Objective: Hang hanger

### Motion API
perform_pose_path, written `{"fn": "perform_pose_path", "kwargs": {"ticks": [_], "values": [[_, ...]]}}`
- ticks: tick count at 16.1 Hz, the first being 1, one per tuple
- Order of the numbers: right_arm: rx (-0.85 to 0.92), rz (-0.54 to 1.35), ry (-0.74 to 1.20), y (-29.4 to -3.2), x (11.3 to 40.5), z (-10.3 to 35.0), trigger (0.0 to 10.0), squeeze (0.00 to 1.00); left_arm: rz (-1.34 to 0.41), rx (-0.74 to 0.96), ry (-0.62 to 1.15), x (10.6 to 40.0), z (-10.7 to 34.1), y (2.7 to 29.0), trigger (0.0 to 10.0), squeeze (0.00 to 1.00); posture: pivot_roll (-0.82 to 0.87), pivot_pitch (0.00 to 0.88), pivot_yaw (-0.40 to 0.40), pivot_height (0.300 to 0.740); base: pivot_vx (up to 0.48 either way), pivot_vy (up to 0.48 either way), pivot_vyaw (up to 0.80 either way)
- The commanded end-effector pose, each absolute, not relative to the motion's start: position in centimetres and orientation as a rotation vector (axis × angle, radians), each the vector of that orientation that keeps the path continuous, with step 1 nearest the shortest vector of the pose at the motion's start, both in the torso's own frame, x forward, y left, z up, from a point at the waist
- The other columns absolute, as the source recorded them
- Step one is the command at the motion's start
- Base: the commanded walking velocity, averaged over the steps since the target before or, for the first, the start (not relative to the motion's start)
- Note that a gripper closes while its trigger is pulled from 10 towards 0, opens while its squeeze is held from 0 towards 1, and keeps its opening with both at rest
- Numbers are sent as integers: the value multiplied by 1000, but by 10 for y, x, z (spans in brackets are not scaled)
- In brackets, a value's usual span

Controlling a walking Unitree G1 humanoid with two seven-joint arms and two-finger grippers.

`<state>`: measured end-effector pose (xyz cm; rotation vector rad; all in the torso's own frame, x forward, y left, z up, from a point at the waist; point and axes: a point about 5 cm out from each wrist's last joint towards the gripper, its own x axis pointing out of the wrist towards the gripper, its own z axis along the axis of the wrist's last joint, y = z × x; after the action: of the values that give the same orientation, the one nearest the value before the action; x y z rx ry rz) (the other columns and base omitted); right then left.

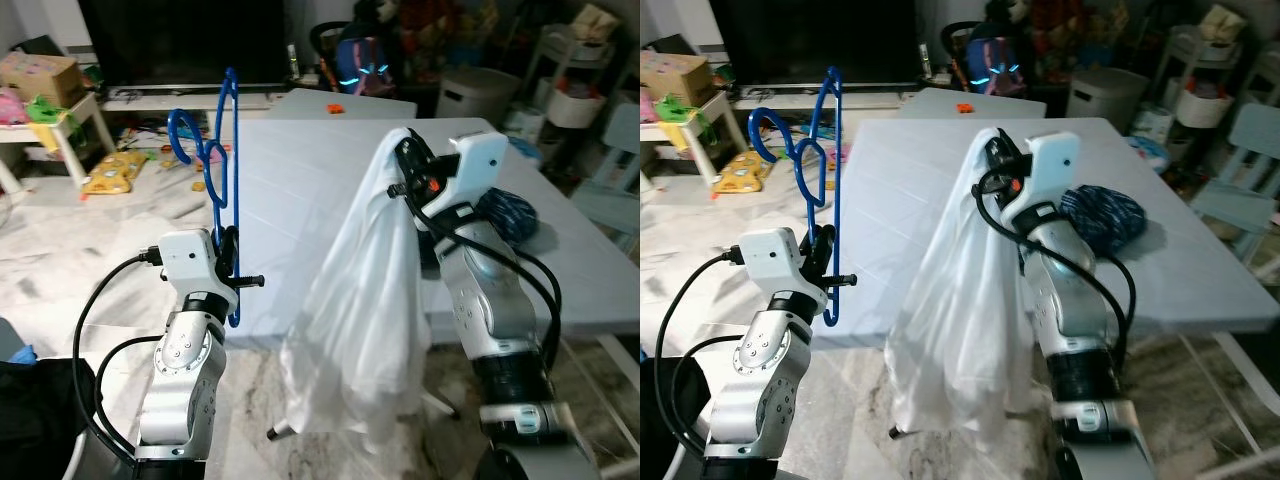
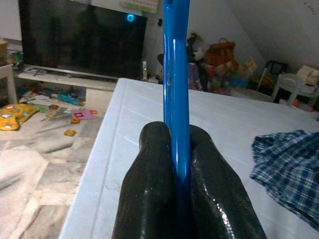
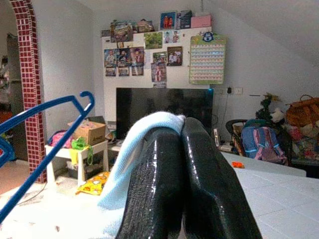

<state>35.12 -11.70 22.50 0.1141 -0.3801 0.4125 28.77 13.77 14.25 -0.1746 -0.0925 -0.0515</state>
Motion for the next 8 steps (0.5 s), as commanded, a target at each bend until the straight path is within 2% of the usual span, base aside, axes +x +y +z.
{"fn": "perform_pose_path", "kwargs": {"ticks": [1, 6, 7, 8], "values": [[135, 420, -404, -120, 358, 239, 0, 0, -49, -170, -107, 287, 146, 137, 10000, 0, -88, 0, -17, 740, 0, 0, 0], [127, 569, -364, -97, 394, 276, 0, 0, -41, -180, -107, 287, 144, 133, 10000, 0, -83, 0, -48, 740, 0, 0, 0], [115, 603, -360, -81, 407, 307, 0, 0, -17, -190, -114, 285, 144, 135, 10000, 0, -74, 0, -71, 740, 0, 0, 0], [115, 605, -359, -76, 409, 316, 0, 0, -7, -193, -115, 284, 143, 136, 10000, 0, -67, 0, -79, 740, 0, 0, 0]]}}
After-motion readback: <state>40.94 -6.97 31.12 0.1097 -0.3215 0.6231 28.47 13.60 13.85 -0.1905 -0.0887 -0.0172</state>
